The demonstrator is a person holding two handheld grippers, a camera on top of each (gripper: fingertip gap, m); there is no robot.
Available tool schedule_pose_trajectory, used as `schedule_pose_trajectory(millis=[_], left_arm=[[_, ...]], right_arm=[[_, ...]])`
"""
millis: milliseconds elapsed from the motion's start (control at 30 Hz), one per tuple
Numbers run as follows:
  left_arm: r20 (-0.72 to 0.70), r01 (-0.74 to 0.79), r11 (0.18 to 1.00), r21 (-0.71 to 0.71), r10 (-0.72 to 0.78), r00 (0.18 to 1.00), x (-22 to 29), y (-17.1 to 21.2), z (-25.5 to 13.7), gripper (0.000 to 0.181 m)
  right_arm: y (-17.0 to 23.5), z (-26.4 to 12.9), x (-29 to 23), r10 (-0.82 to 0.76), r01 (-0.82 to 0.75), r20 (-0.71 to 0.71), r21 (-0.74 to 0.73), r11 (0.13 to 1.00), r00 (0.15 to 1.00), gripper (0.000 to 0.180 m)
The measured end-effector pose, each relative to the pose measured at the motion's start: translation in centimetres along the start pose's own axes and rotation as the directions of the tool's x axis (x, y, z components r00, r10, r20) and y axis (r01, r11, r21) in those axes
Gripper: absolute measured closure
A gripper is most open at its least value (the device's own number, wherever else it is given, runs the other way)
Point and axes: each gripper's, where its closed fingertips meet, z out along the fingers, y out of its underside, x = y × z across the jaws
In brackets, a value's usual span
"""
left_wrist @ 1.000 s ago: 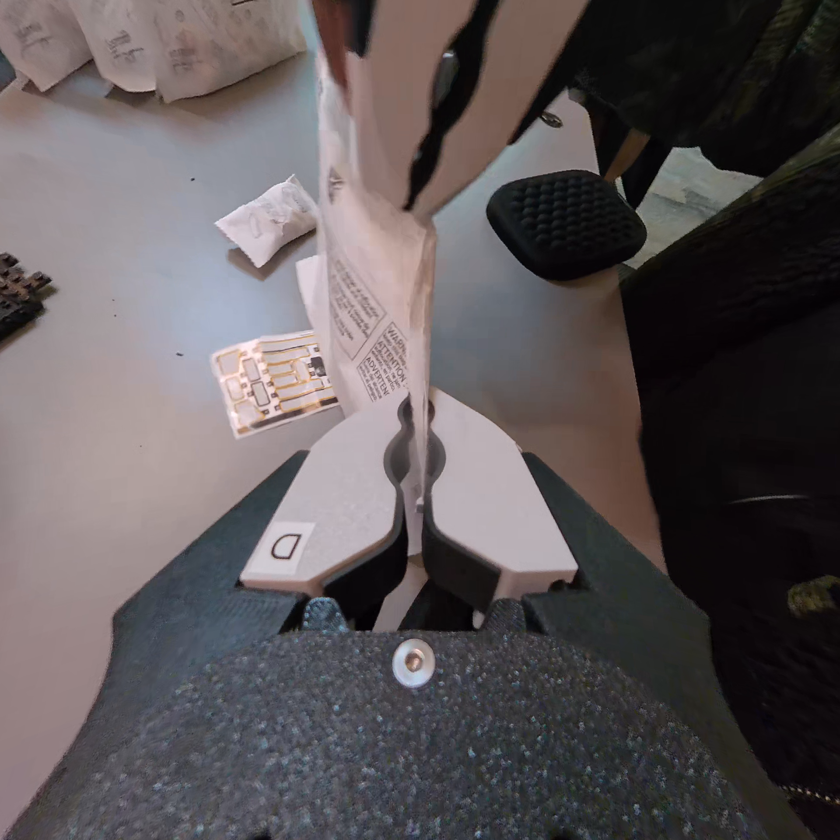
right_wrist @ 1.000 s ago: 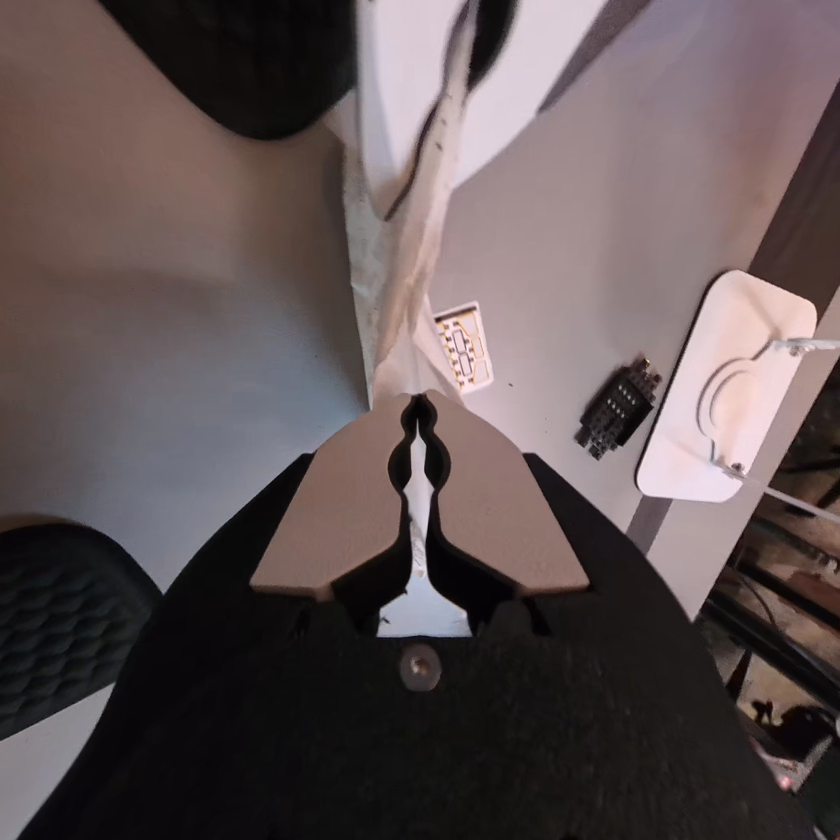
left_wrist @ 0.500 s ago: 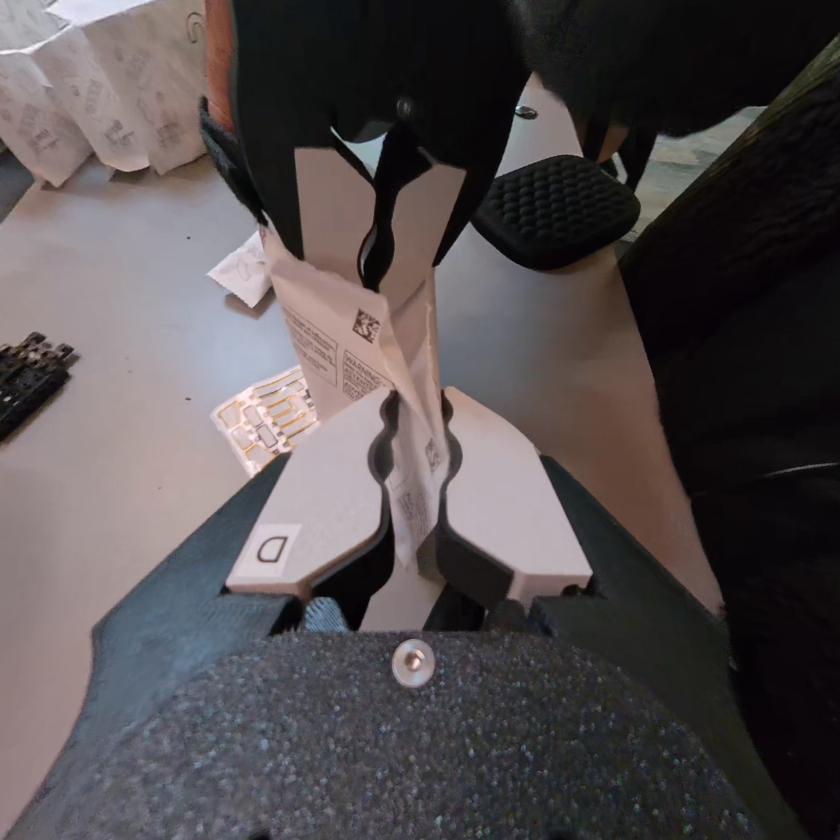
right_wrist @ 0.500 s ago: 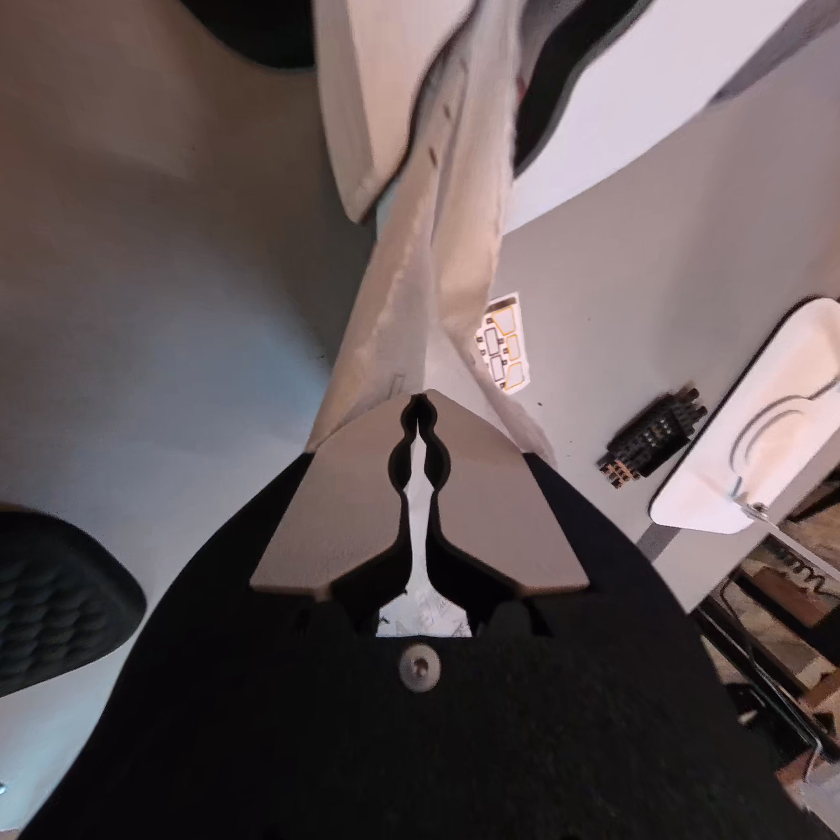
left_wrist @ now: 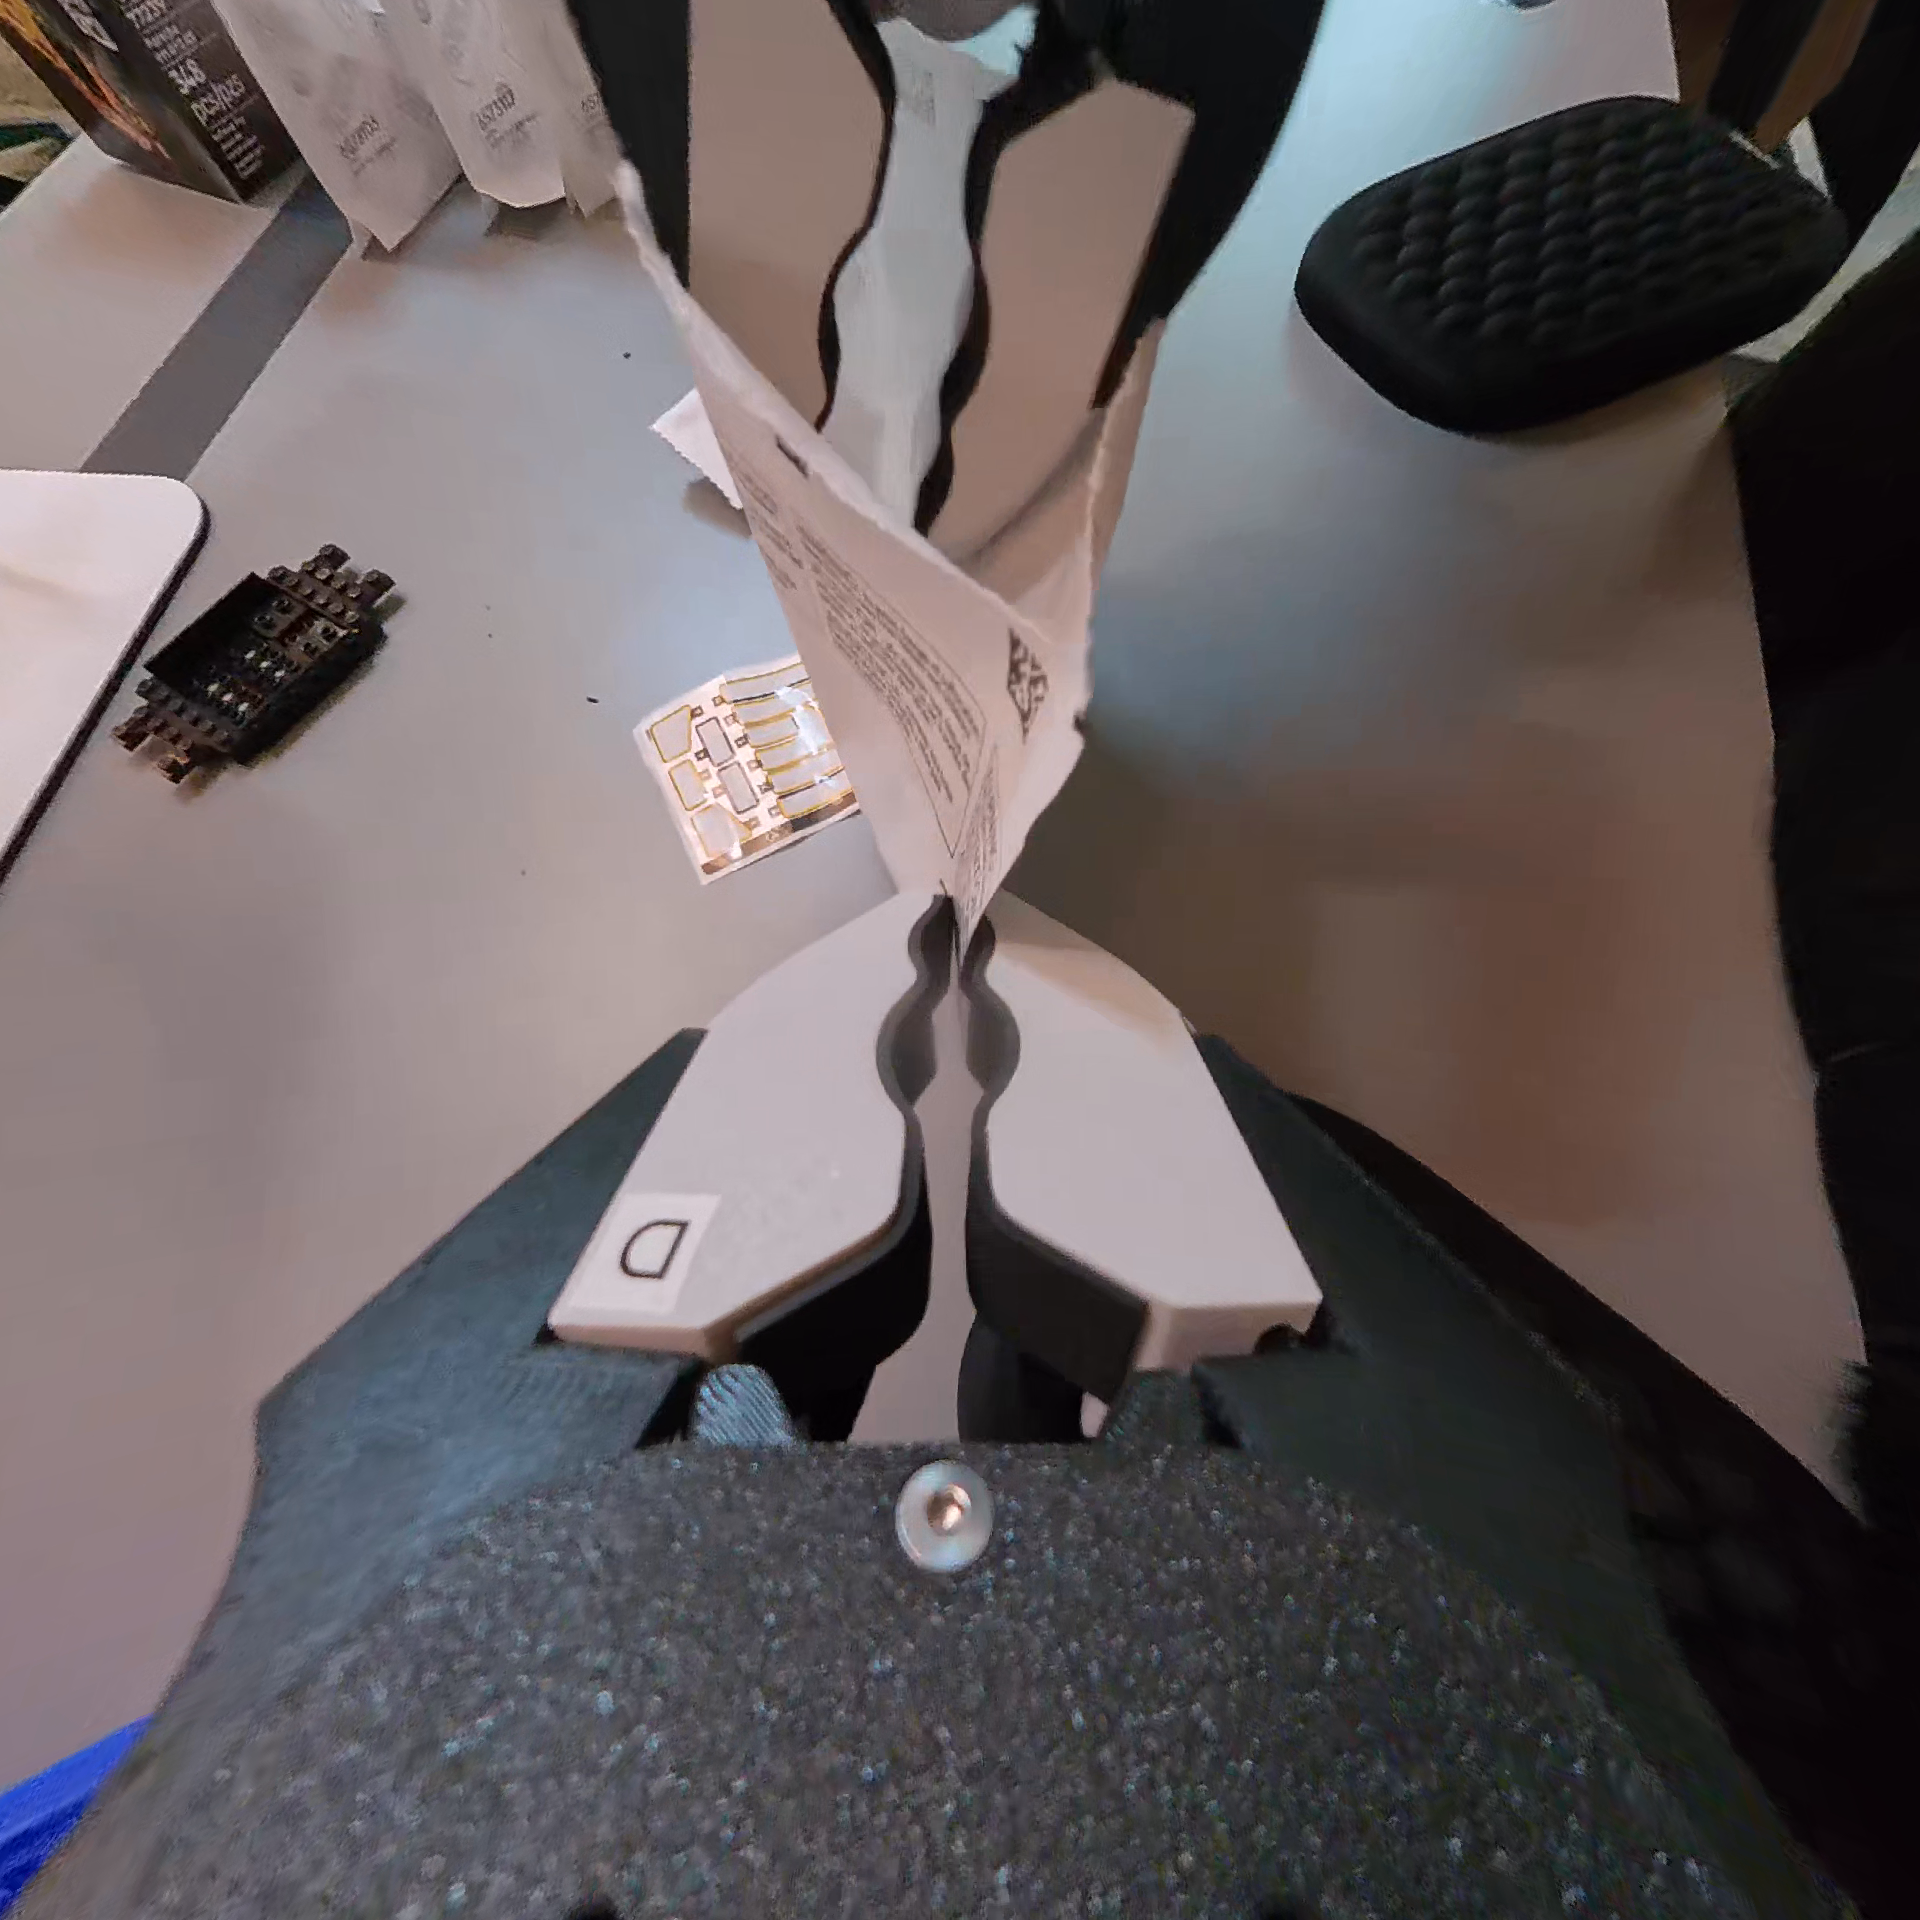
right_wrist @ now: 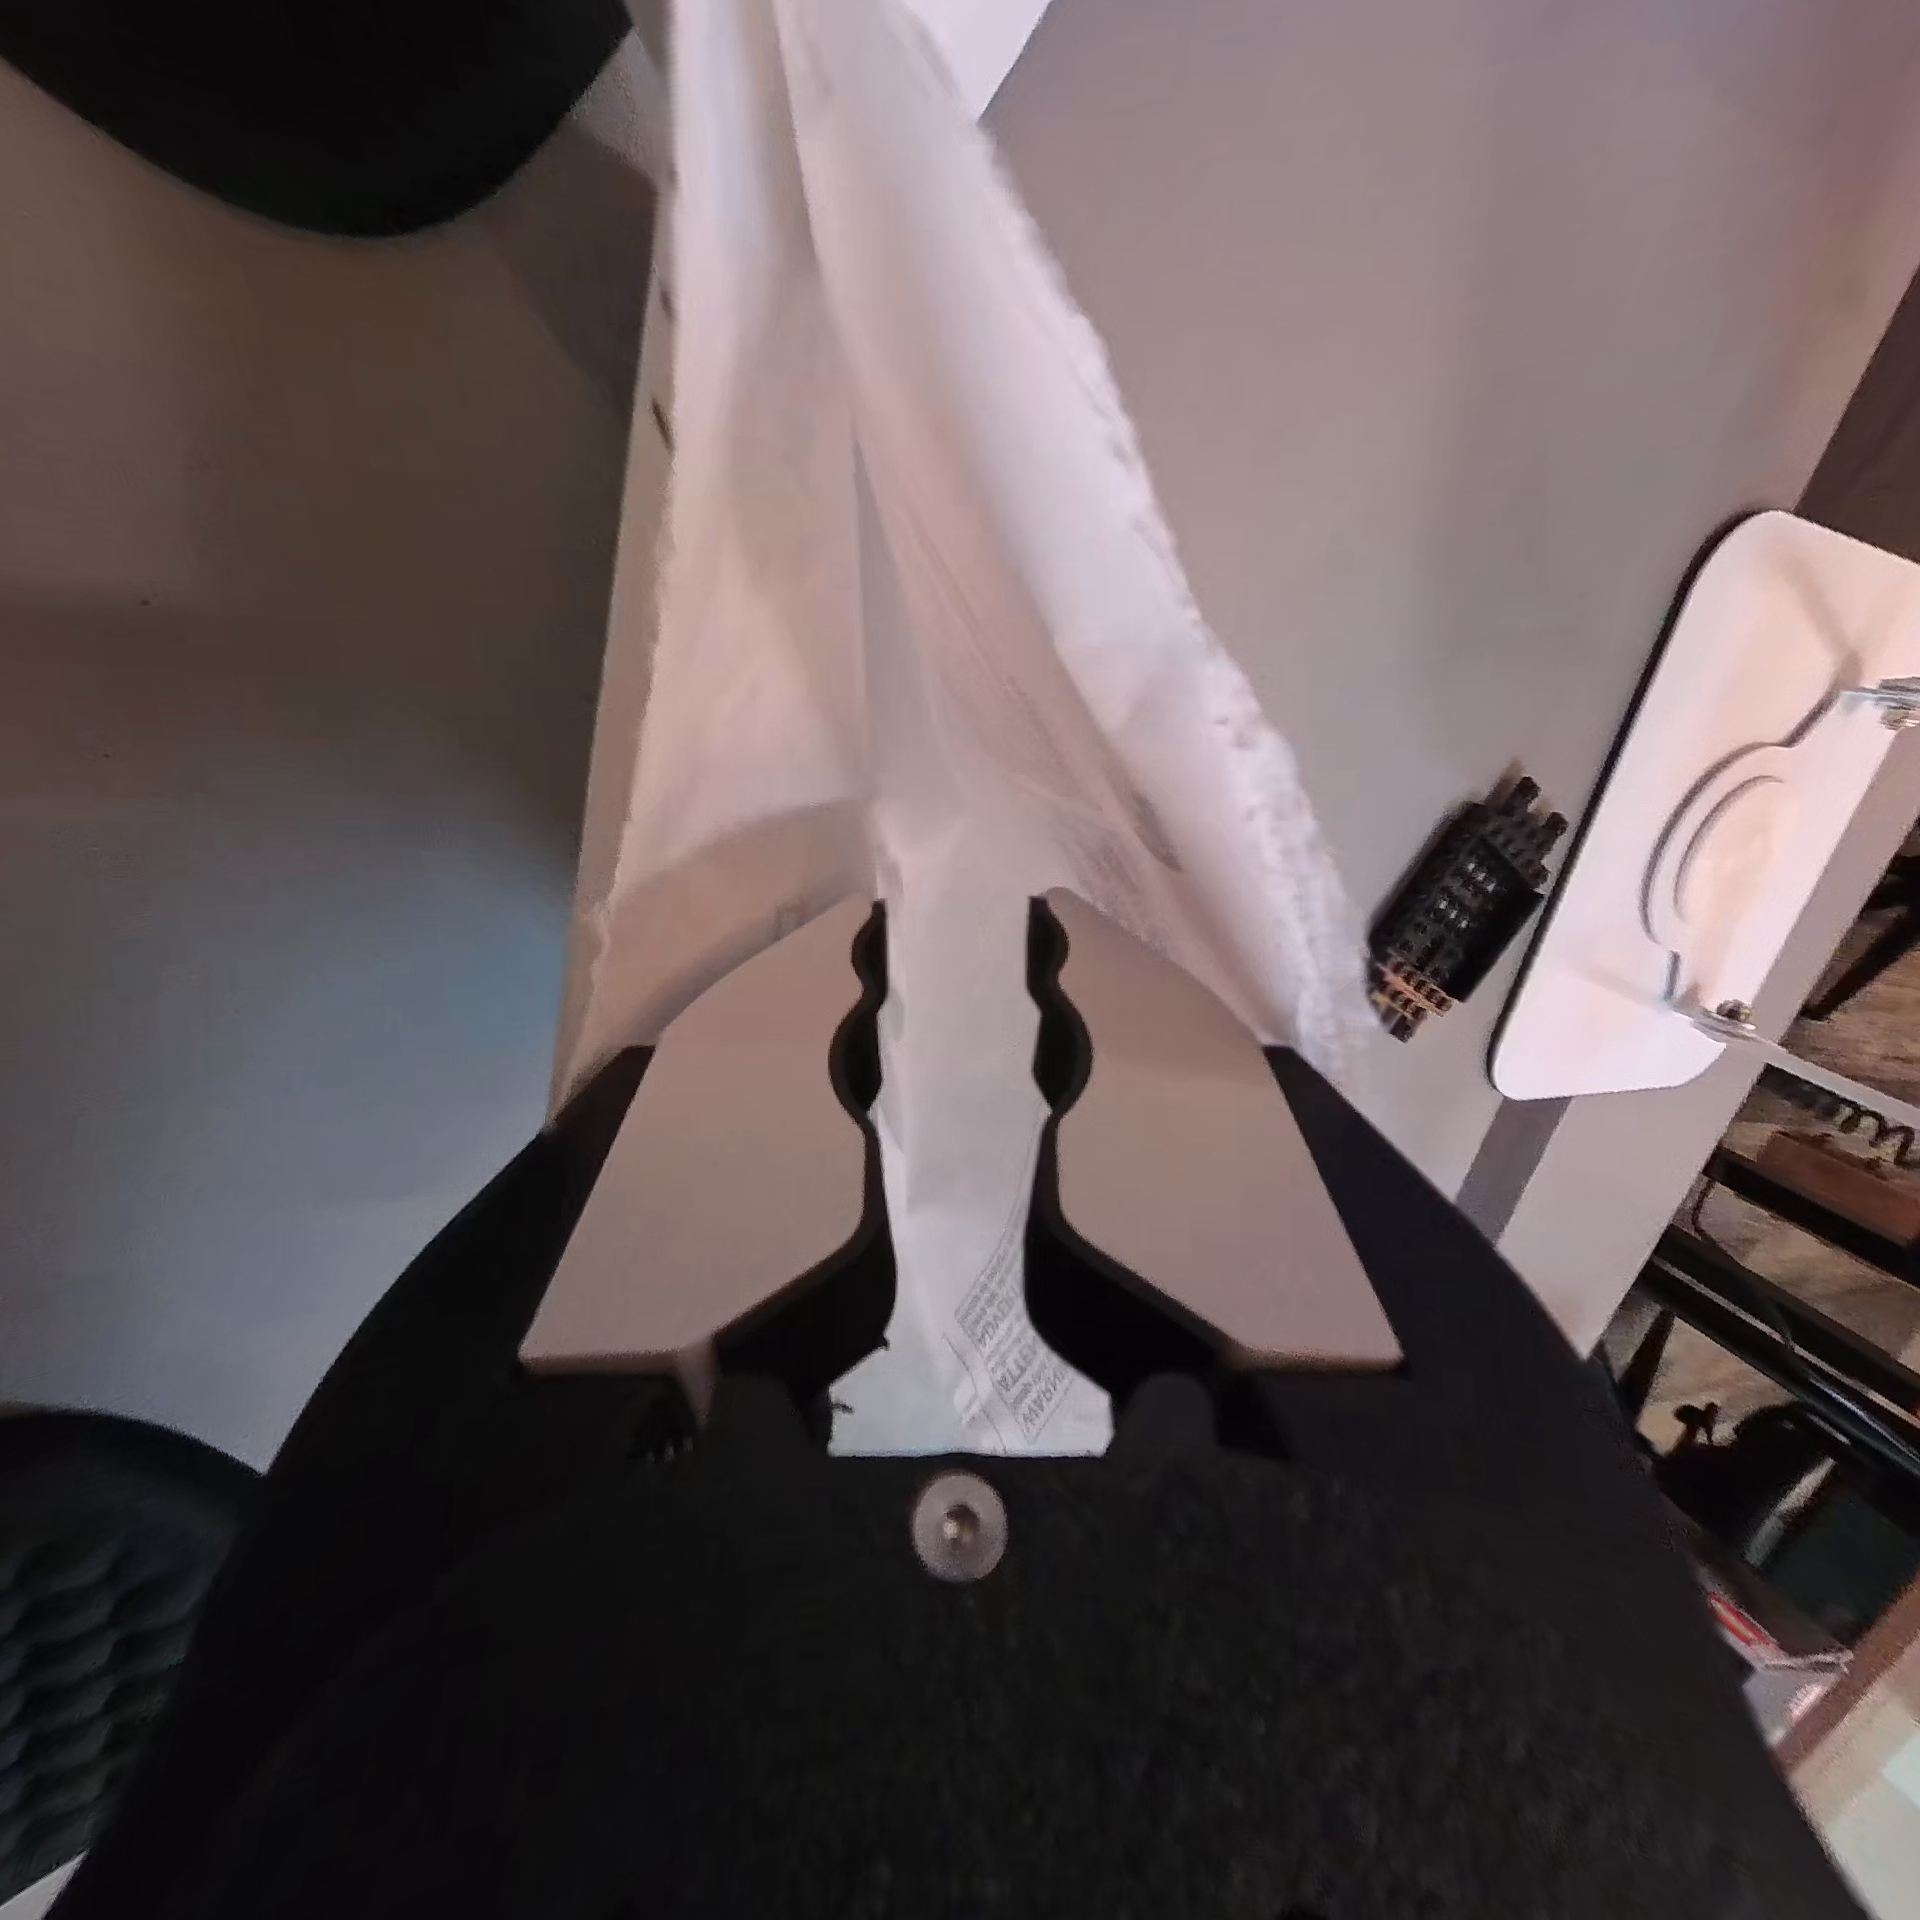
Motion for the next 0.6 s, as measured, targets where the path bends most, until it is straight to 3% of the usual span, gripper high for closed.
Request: schedule_pose_trajectory(millis=[33,267,433,600], left_arm=[[0.006,0.011,1.000,0.010,-0.011,1.000,-0.2,-0.1,0.0,0.180],[0.050,0.047,0.995,0.084,-0.051,0.997,-1.3,-1.3,0.3,0.178],[0.103,-0.007,0.997,0.071,0.000,0.995,-1.6,-1.1,0.3,0.172],[0.111,-0.015,0.998,0.057,0.008,0.994,-1.8,-0.7,0.1,0.179]], right_arm=[[0.0,0.0,-0.1,0.004,-0.004,0.002,-0.002,1.000,1.000,0.146],[-0.7,0.4,-0.9,-0.015,0.016,0.030,-0.019,1.000,0.999,0.085],[-1.0,0.2,-1.4,0.008,-0.011,0.090,0.025,1.000,0.996,0.090],[-1.0,-0.4,-1.1,0.058,-0.064,0.104,0.061,0.996,0.993,0.097]])
